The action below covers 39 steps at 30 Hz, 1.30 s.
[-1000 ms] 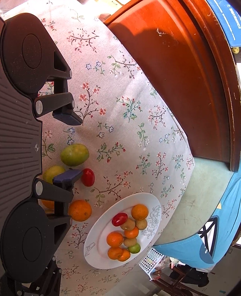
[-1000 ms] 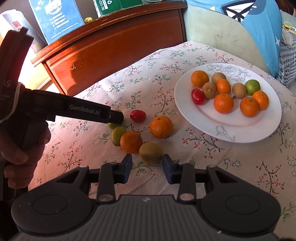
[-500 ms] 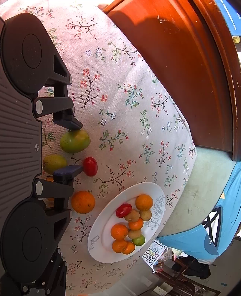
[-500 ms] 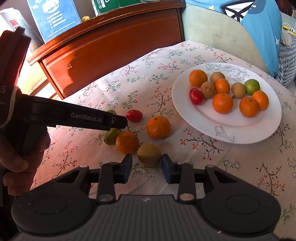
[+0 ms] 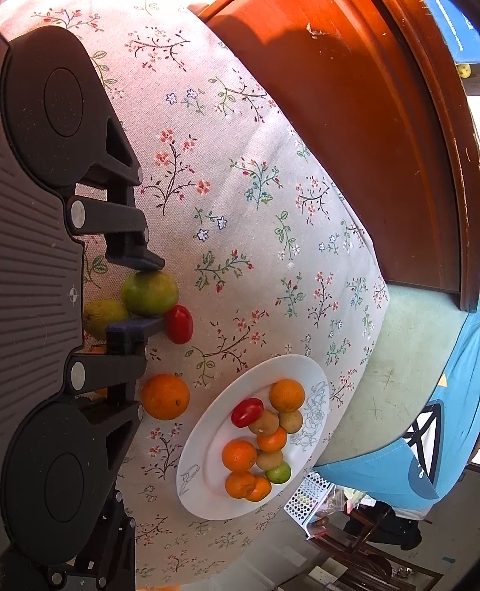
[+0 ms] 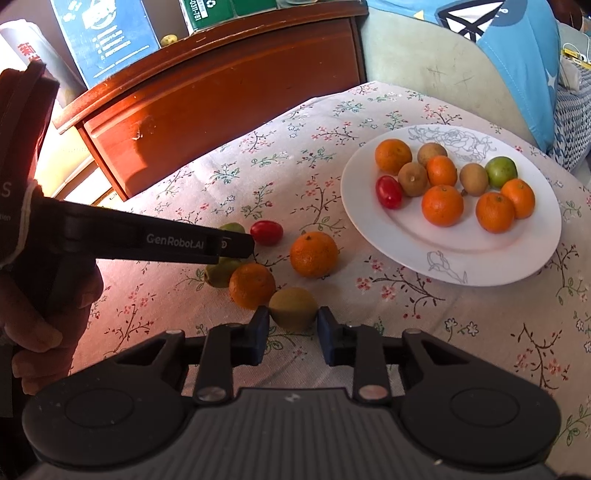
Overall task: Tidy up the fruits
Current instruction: 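Grasp a brown fruit with the right tool while the left tool grasps a green fruit, then place the brown fruit on the plate with the right tool while the left tool places the green fruit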
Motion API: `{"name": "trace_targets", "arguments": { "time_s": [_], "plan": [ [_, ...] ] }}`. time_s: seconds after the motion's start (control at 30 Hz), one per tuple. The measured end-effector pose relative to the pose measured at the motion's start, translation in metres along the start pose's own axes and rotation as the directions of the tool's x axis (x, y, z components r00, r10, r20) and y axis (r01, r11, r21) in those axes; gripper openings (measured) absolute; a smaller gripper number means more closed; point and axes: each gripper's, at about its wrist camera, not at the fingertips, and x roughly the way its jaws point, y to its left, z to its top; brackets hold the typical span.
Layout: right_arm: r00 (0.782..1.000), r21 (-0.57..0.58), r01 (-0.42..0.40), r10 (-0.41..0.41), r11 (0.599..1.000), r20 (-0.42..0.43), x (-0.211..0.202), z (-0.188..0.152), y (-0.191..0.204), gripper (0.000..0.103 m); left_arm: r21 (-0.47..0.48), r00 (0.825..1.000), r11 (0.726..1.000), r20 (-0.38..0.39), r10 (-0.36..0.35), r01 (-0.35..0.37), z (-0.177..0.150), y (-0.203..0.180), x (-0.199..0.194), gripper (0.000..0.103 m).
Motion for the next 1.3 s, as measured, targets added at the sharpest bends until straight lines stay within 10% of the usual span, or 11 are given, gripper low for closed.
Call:
{"name": "trace_targets", "arguments": {
  "time_s": [0.7, 1.3],
  "plan": [
    [0.979, 0.080, -0.013, -0.004, 0.997, 0.204, -0.057, 0.042, -0.024, 0.028, 0.000, 0.981, 0.997, 0.181, -0.074, 0.075, 0.028, -0.024, -0.047, 0.024],
    [0.952, 0.234, 0.062, -0.127, 0.970, 0.277, -0.072, 0.086, -0.104, 0.028, 0.073, 0.969, 0.986, 0.185, -0.164, 0.153, 0.055, -0.081, -0.031, 0.024]
  ]
}}
